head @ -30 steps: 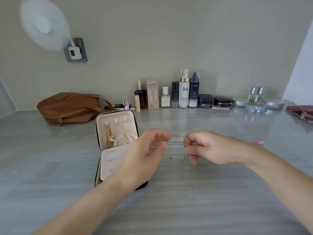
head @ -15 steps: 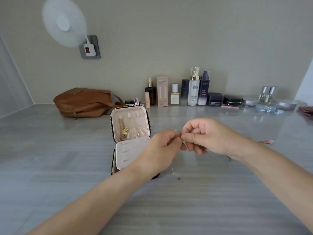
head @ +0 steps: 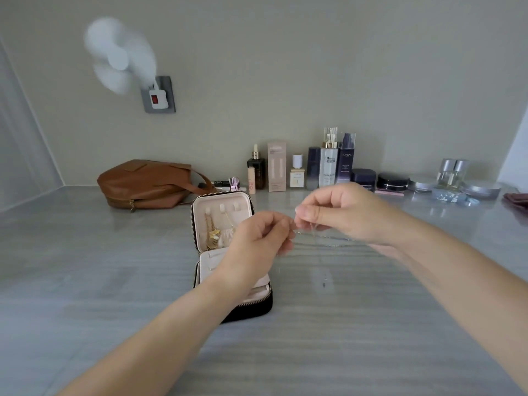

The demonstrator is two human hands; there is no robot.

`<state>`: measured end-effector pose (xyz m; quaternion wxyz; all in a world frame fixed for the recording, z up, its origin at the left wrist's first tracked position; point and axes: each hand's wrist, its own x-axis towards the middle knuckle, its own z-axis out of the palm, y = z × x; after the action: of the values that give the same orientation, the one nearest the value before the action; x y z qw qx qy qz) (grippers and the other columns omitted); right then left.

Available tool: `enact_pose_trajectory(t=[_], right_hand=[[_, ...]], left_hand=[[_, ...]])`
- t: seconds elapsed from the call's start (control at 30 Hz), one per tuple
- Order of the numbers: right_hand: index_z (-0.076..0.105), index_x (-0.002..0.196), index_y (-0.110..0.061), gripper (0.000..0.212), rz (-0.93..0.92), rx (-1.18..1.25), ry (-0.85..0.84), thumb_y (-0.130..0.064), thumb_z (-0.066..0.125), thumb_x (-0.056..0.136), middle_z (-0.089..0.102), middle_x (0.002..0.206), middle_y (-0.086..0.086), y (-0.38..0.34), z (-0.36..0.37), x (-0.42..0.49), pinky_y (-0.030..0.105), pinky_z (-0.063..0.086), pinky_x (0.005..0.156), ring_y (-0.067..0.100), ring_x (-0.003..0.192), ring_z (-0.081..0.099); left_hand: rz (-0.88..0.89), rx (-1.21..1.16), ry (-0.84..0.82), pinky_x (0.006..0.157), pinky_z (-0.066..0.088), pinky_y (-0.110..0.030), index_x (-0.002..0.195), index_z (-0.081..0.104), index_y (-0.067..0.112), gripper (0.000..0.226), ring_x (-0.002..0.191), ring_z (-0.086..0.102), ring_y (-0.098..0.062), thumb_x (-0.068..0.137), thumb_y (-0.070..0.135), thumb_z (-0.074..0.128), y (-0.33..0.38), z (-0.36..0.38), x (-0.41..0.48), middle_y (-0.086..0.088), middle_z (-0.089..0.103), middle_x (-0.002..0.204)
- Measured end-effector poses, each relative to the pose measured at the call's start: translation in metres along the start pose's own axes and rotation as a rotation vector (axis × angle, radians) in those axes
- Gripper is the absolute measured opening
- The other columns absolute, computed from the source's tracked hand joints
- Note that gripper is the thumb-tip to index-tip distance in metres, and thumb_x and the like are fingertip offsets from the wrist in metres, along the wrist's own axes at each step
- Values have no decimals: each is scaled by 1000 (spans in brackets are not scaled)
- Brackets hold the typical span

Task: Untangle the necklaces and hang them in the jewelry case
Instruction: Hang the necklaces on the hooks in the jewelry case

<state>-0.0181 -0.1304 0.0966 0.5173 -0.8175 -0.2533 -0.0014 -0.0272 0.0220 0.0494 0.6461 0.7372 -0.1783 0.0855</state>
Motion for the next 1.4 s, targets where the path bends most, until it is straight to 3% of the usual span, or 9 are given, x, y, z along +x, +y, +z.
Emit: enact_pose_trajectory(t=[0.13,0.33,0.5,0.67,0.83,0.93,1.1,1.27,1.4], right_hand=[[68,68,-23,16,-65,-40,65,-22,63,83,65,57,-18,-22,6,23,4,40,54,-5,57,53],[66,69,-21,18,-55,59,176,-22,60,86,63,67,-9,-34,23,54,7,38,48,-5,47,50],[65,67,-21,19,49,107,266,-24,61,85,64,54,-11,-20,28,65,15,37,51,-1,51,51],[64,70,-20,12,99,-12,259,-19,66,81,62,69,-6,-3,41,71,10,39,47,7,56,51],[69,96,-11,17,3,-21,69,-22,60,87,63,70,-2,-5,60,84,6,38,46,-2,48,52],[68,93,-11,22,16,-33,-38,-25,52,92,64,73,0,-5,71,88,8,40,45,4,46,54],[65,80,-18,19,50,8,-102,-20,51,92,64,71,-2,2,74,90,7,38,45,2,46,53],[65,77,-21,11,16,-107,53,-12,62,83,64,68,-3,11,75,96,19,47,58,7,58,55],[70,80,-23,8,-126,-459,243,-26,63,82,60,76,-5,20,82,100,26,39,64,13,72,52]], left_hand=[[-40,-137,29,76,46,-7,87,64,17,25,92,64,-3,95,17,41,0,-4,2,1,71,94],[-135,-416,80,77,50,-23,82,64,4,30,68,62,-19,95,15,39,7,-30,9,0,64,58],[-132,-140,138,73,39,-27,69,67,16,34,66,49,-16,94,17,44,-1,-55,17,7,52,55],[-40,253,211,41,31,-8,71,59,16,27,44,43,2,93,15,44,-2,-72,23,3,47,59],[40,370,161,56,38,-15,72,62,20,24,61,50,-6,92,17,49,-2,-76,24,-1,57,69],[53,460,180,58,40,-24,69,61,22,25,65,51,-14,91,21,50,-6,-80,24,-3,60,70],[40,528,273,51,38,-14,61,55,33,30,56,52,1,89,22,54,-9,-88,29,12,56,64],[79,800,357,89,31,-26,84,69,17,16,112,45,-22,87,25,56,-21,-94,35,-1,59,110],[13,725,337,93,25,-19,89,68,16,17,131,33,-21,88,27,56,-30,-100,41,-6,40,139]])
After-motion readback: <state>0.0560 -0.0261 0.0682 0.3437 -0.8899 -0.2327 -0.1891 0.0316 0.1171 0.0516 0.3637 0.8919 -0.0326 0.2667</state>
